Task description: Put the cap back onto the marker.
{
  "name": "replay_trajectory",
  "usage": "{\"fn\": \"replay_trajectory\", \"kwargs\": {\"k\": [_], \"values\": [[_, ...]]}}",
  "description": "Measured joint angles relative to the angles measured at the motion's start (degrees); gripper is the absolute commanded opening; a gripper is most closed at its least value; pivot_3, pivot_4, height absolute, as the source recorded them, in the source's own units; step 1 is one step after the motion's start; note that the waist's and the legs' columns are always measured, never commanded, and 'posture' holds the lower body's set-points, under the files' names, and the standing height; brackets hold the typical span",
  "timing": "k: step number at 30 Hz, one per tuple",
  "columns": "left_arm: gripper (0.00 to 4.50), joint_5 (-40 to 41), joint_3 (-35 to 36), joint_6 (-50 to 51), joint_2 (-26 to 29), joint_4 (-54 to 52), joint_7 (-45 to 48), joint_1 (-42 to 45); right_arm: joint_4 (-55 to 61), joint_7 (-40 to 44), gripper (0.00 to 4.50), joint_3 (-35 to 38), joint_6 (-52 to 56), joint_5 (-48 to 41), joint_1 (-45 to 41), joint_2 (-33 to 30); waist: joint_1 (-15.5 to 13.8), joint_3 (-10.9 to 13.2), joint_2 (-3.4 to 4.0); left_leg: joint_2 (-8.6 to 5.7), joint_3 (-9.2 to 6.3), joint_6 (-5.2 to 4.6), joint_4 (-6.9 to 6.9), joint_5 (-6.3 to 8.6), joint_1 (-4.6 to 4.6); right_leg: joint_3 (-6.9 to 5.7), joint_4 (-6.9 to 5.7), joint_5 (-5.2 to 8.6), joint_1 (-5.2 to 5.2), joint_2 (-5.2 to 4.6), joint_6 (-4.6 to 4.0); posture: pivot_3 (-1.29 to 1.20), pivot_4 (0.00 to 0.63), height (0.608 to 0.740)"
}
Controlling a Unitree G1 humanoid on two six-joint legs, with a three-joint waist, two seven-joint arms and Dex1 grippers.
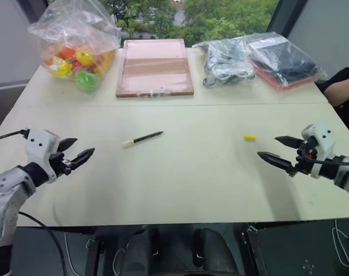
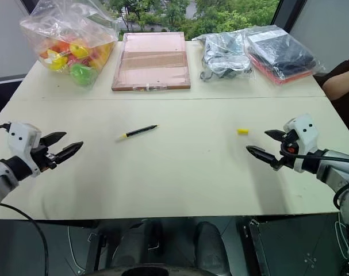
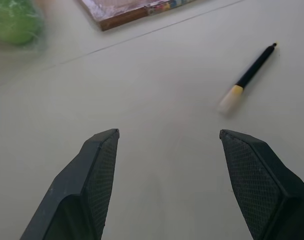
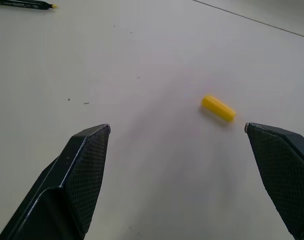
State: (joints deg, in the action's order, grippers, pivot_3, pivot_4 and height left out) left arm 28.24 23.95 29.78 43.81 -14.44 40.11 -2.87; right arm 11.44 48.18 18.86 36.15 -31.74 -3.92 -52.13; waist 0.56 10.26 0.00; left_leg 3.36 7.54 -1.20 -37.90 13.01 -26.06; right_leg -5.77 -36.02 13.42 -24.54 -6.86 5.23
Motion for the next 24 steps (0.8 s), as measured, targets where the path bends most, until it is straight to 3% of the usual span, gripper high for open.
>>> {"fn": "replay_trajectory", "kwargs": {"k": [24], "values": [[3.36, -1.79, -0.32, -2.62, -0.33, 4.88, 2.15, 2.08, 0.94, -0.57, 4.46, -2.34, 1.06, -0.36, -1.22, 2.33, -0.18, 0.01, -0.01, 0.00, 0.02, 0.02, 0.00, 0.01, -0.04, 0.00, 0.01, 0.00, -0.02, -0.01, -0.01, 0.00, 0.150, 0.740]]}}
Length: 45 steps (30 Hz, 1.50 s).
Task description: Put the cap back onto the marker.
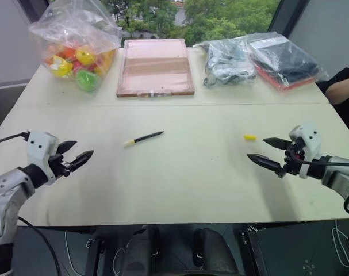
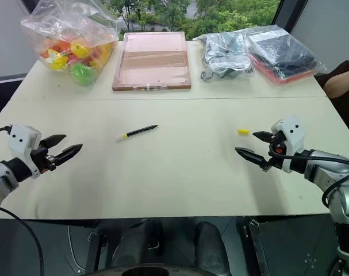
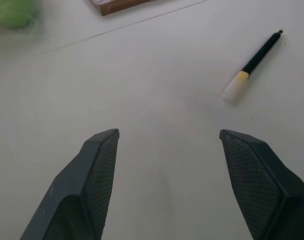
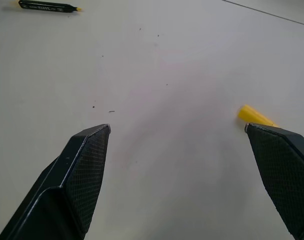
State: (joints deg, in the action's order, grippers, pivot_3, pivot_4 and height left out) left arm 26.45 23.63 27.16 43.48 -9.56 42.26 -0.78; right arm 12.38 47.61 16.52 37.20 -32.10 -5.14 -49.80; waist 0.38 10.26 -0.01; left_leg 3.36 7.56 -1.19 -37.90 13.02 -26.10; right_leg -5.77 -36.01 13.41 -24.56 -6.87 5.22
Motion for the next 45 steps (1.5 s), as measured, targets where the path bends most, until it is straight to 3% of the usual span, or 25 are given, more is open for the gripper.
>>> {"fn": "replay_trajectory", "kwargs": {"k": [8, 16, 20, 28, 36, 45], "values": [[3.36, -0.19, -2.96, -2.01, 1.59, 5.19, 5.77, 5.28, -0.04, 0.28, 4.46, -0.73, -0.01, 0.49, -0.66, 0.03, -0.12, 0.00, 0.00, 0.00, 0.02, -0.05, 0.00, -0.03, 0.00, -0.01, -0.01, 0.00, 0.00, 0.01, 0.00, 0.00, 0.150, 0.740], [3.36, -4.54, -15.19, -10.32, 4.58, 21.79, 21.64, 22.97, 2.84, 2.16, 4.46, -3.67, 4.00, -2.62, -9.43, 0.02, -0.25, 0.00, 0.00, -0.05, 0.07, -0.13, -0.02, -0.09, -0.17, -0.03, -0.04, -0.04, -0.14, 0.02, 0.03, 0.00, 0.150, 0.740], [3.36, -10.15, -22.88, -17.07, 0.06, 39.67, 28.32, 38.22, 8.26, 1.75, 4.46, -7.11, 7.64, -5.24, -13.67, 1.24, -1.10, 0.00, -0.03, -0.26, 0.10, -0.15, -0.14, -0.11, -0.34, -0.06, -0.09, -0.15, -0.21, 0.05, 0.21, 0.00, 0.150, 0.740], [3.36, -17.34, -28.23, -27.80, -9.15, 61.83, 33.24, 51.46, 12.17, 0.92, 4.46, -9.22, 8.61, -6.73, -14.78, 2.06, -1.23, 0.05, -0.14, -0.37, 0.08, -0.20, -0.27, -0.11, -0.44, -0.07, -0.09, -0.17, -0.19, 0.03, 0.27, 0.00, 0.150, 0.740], [3.36, -20.35, -29.52, -32.02, -14.57, 69.62, 34.93, 56.90, 13.69, -1.01, 4.46, -8.41, 8.56, -6.71, -11.20, 2.04, -1.08, 0.06, -0.15, -0.36, 0.06, -0.21, -0.27, -0.11, -0.43, -0.07, -0.14, -0.18, -0.19, 0.03, 0.28, 0.00, 0.150, 0.740], [3.36, -22.77, -29.41, -35.48, -18.87, 76.23, 30.37, 57.21, 15.04, -3.56, 4.46, -7.77, 8.50, -6.80, -10.50, 2.66, -1.09, 0.06, -0.17, -0.36, 0.02, -0.24, -0.30, -0.10, -0.43, -0.07, -0.15, -0.18, -0.18, 0.03, 0.29, 0.00, 0.150, 0.740]]}}
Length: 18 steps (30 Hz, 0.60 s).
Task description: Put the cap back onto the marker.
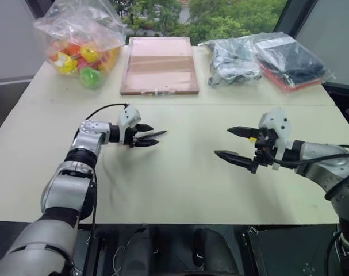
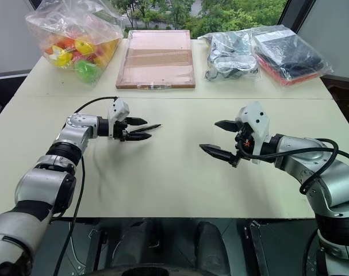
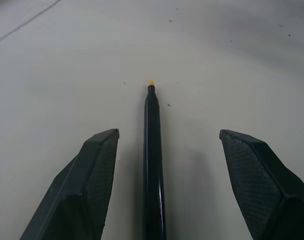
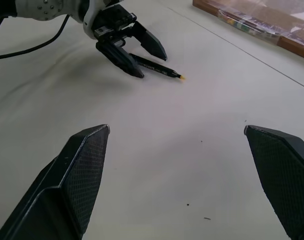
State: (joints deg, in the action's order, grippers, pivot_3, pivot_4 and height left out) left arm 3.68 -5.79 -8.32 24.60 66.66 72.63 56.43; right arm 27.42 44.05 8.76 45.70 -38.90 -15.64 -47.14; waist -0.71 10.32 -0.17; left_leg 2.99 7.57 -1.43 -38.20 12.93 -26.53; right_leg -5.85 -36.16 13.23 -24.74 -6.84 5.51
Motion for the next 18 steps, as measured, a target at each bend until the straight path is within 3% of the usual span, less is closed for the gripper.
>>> {"fn": "replay_trajectory", "kwargs": {"k": [8, 11, 16, 18], "values": [[3.36, -1.76, 0.06, -0.13, -0.36, 1.27, -0.40, 0.97, 0.00, -0.92, 4.46, 0.00, -0.46, 0.05, 0.00, 0.50, -0.04, 0.00, 0.00, 0.00, -0.02, 0.00, -0.02, 0.00, 0.01, -0.01, -0.01, 0.00, 0.02, 0.00, 0.00, 0.00, 0.150, 0.740], [2.54, -1.91, 0.12, -0.13, -0.45, 1.66, -0.34, 1.20, 0.00, -0.97, 4.50, -0.01, -0.46, 0.05, 0.00, 0.93, -0.03, 0.00, 0.00, 0.00, -0.02, 0.00, -0.02, 0.00, 0.01, -0.01, -0.01, 0.00, 0.03, 0.00, 0.00, 0.00, 0.150, 0.740], [0.07, -1.96, 0.38, -0.09, -0.51, 2.26, -0.17, 1.27, 0.00, -0.98, 4.50, -0.01, -0.46, 0.06, 0.00, 0.98, -0.01, 0.00, 0.00, 0.00, -0.02, -0.01, -0.02, 0.00, 0.01, -0.02, -0.02, 0.00, 0.03, 0.00, 0.01, 0.00, 0.150, 0.740], [0.07, -1.97, 0.44, -0.09, -0.55, 2.30, -0.13, 1.28, 0.00, -0.98, 4.50, -0.02, -0.46, 0.06, 0.00, 0.98, -0.02, 0.00, 0.00, 0.00, -0.02, -0.01, -0.03, 0.00, 0.01, -0.01, -0.02, 0.00, 0.03, 0.00, 0.00, 0.00, 0.150, 0.740]]}}
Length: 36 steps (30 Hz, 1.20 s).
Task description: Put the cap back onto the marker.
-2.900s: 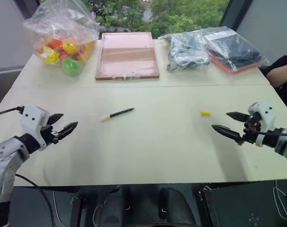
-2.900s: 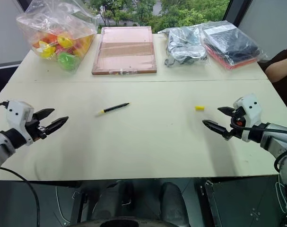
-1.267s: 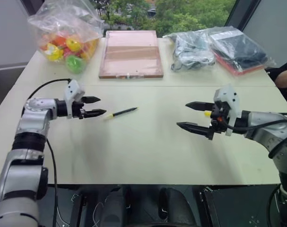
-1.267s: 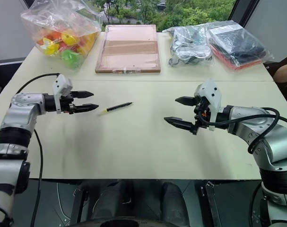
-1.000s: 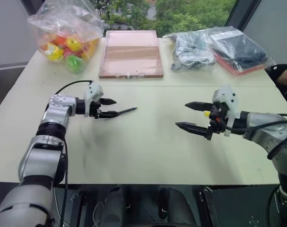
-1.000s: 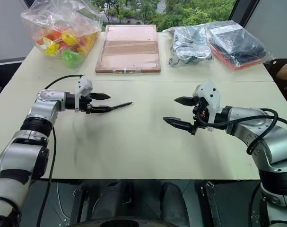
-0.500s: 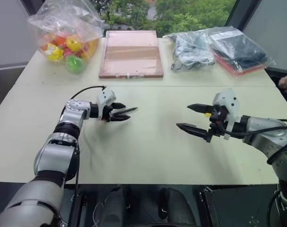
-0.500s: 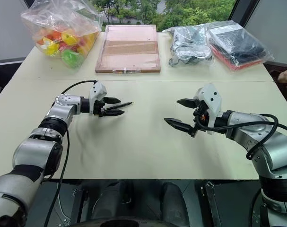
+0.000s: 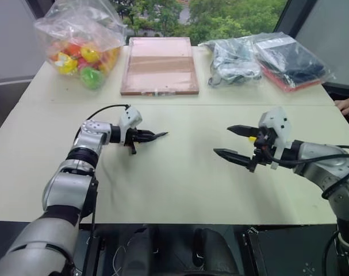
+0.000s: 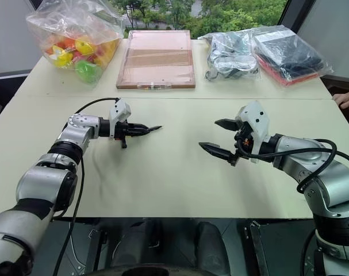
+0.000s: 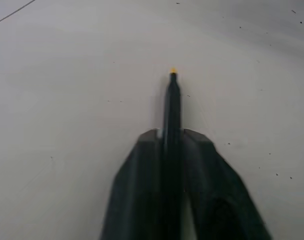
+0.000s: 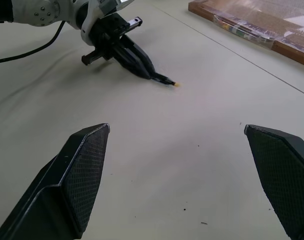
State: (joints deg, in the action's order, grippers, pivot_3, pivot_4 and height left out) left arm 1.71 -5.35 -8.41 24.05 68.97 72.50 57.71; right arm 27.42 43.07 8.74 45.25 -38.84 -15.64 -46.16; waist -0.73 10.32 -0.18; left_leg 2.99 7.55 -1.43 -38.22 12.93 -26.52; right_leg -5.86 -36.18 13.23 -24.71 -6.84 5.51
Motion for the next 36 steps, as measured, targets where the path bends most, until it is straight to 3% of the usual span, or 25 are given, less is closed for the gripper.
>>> {"fn": "replay_trajectory", "kwargs": {"k": [8, 13, 19, 27, 36], "values": [[0.07, -0.47, 0.07, -0.32, -0.01, 0.13, -0.36, 0.99, -2.39, 1.44, 4.50, -0.04, -3.12, 2.04, 0.12, -0.15, -0.04, 0.00, 0.00, -0.01, 0.00, 0.00, -0.02, 0.00, 0.00, 0.00, 0.00, -0.01, 0.02, 0.00, 0.01, 0.00, 0.150, 0.740], [0.07, 0.34, 0.71, -0.92, 1.45, -3.82, 4.38, 3.56, -20.21, 7.17, 4.50, -0.15, -18.00, 11.12, -0.85, -2.34, 0.08, 0.01, -0.02, -0.04, 0.02, 0.00, -0.03, -0.01, 0.02, -0.01, 0.02, -0.03, 0.06, 0.00, 0.07, 0.00, 0.150, 0.740], [0.07, 5.28, 1.84, 8.51, 3.87, -19.97, 12.40, 2.57, -41.37, 12.26, 4.50, -2.87, -34.15, 19.66, -7.29, -0.78, 0.78, 0.00, 0.02, -0.03, 0.06, 0.35, 0.01, -0.23, 0.08, 0.00, -0.06, -0.01, 0.06, 0.01, 0.11, 0.00, 0.150, 0.740], [0.07, 13.56, 2.06, 29.34, 14.51, -55.89, 14.14, -15.80, -67.01, 20.28, 4.50, -7.37, -46.39, 27.11, -18.44, 0.20, 1.78, 0.03, 0.11, -0.02, 0.06, 0.43, 0.03, -0.28, 0.15, 0.06, -0.08, 0.01, 0.09, 0.02, 0.13, 0.00, 0.150, 0.740], [0.07, 18.96, 4.05, 38.01, 17.74, -69.78, 7.98, -22.39, -85.11, 24.41, 4.50, -10.13, -53.91, 33.37, -27.43, 1.06, 1.51, 0.03, 0.12, -0.04, 0.02, 0.44, 0.00, -0.28, 0.18, 0.06, -0.06, 0.01, 0.18, 0.01, 0.13, 0.00, 0.150, 0.740]]}}
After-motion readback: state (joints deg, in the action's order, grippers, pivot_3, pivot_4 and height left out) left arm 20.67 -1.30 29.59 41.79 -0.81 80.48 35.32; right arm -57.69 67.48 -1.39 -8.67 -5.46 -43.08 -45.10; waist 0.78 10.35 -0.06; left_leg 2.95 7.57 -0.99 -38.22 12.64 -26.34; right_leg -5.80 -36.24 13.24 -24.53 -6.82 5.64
